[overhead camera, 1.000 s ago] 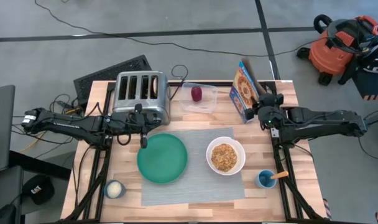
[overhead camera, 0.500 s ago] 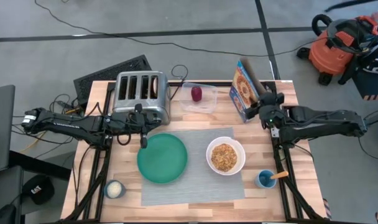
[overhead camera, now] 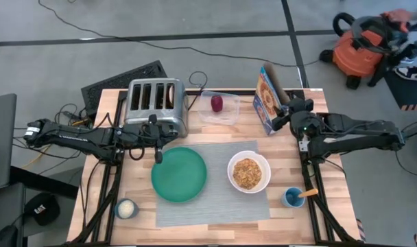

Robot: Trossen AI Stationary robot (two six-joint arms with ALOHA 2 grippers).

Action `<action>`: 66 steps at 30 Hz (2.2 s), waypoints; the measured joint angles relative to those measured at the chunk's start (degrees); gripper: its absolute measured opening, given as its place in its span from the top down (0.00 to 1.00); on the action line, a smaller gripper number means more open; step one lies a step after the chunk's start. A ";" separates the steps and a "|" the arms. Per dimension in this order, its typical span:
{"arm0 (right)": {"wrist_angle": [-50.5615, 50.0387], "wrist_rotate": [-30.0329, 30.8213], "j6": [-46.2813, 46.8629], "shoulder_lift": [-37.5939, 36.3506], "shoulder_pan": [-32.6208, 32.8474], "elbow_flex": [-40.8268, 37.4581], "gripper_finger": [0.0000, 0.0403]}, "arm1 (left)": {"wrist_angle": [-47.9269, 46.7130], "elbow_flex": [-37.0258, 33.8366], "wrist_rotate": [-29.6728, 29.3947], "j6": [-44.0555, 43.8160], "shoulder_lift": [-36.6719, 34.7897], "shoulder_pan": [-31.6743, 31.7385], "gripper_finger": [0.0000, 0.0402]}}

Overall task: Arrange a breakfast setting
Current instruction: Put the cereal box on the top of the table

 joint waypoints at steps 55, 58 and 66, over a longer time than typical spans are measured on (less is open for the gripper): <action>-0.68 -4.44 -9.03 0.07 0.00 13.62 0.40 | -0.04 0.00 0.02 0.41 -0.02 0.00 1.00; -1.26 -4.76 -9.00 0.09 0.03 13.62 0.40 | -0.04 0.00 0.02 0.41 0.00 0.02 1.00; -2.18 -9.30 -8.82 0.94 3.58 12.18 0.41 | -0.04 0.00 0.02 0.41 -0.02 0.02 1.00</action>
